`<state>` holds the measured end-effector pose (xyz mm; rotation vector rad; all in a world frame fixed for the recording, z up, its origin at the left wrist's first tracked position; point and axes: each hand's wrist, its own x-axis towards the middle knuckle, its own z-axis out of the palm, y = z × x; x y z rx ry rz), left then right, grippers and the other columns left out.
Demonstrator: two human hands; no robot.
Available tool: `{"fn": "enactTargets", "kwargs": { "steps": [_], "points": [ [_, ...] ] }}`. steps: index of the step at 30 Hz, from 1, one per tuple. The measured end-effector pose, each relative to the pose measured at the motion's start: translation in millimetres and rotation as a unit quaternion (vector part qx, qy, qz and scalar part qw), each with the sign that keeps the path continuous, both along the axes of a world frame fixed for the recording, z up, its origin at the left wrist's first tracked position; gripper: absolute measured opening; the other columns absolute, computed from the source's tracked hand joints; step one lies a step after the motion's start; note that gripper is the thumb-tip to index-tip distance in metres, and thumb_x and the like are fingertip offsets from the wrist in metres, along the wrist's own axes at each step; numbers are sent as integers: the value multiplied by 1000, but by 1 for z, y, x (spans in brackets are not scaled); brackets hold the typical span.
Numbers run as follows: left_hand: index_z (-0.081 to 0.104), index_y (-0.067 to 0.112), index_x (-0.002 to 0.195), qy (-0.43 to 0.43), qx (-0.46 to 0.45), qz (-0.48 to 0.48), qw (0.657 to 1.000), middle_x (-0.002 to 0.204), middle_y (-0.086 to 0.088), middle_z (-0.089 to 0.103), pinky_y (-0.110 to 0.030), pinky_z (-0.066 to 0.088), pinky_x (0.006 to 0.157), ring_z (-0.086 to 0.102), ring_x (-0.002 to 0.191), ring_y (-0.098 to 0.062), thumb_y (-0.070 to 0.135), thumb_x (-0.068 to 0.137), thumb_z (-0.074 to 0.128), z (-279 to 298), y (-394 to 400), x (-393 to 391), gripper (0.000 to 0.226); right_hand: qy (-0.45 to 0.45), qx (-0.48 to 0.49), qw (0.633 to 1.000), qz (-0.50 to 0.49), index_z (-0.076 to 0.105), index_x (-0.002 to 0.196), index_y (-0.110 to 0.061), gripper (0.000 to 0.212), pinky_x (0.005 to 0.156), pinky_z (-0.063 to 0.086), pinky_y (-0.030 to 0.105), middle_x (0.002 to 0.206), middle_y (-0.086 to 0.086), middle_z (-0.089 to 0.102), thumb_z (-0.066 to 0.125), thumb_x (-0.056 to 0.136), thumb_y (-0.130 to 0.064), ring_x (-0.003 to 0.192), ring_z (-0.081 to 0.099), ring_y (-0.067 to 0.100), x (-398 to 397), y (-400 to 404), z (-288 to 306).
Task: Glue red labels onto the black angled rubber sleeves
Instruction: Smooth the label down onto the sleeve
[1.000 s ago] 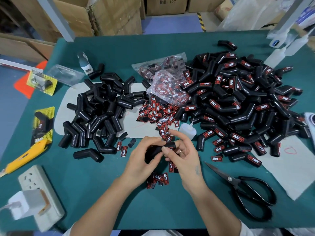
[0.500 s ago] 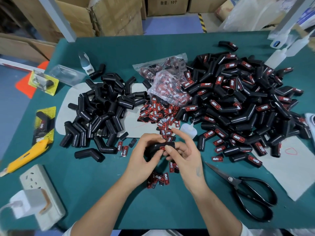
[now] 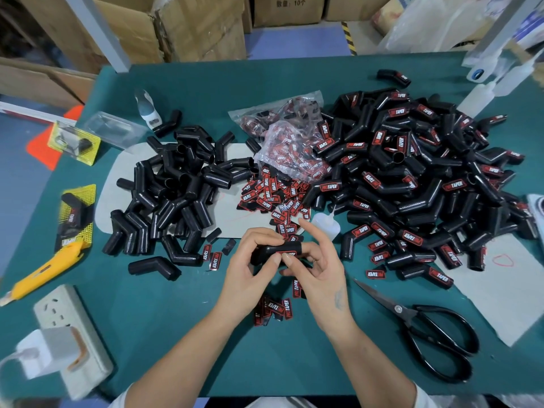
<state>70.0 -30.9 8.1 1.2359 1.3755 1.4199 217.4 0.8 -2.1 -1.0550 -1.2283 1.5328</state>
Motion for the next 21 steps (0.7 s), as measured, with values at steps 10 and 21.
{"fn": "enactTargets", "kwargs": {
  "steps": [10,21],
  "points": [
    [68,20,110,-16,8,-9,1000,116,3,63,-31,45,104,60,119,-26,11,97,63,-1,0,1,17,12,-6,1000,6,54,147,-39,62,90,55,69,100,6,75,78,94,-20,84,72,17,-1,2,-4],
    [68,12,109,-9,2,1,1000,114,2,63,-37,47,103,61,116,-29,10,96,63,-2,-1,1,14,39,-14,999,14,52,148,-37,58,82,61,41,106,9,74,73,96,-23,94,70,20,1,1,1]
  ]
}}
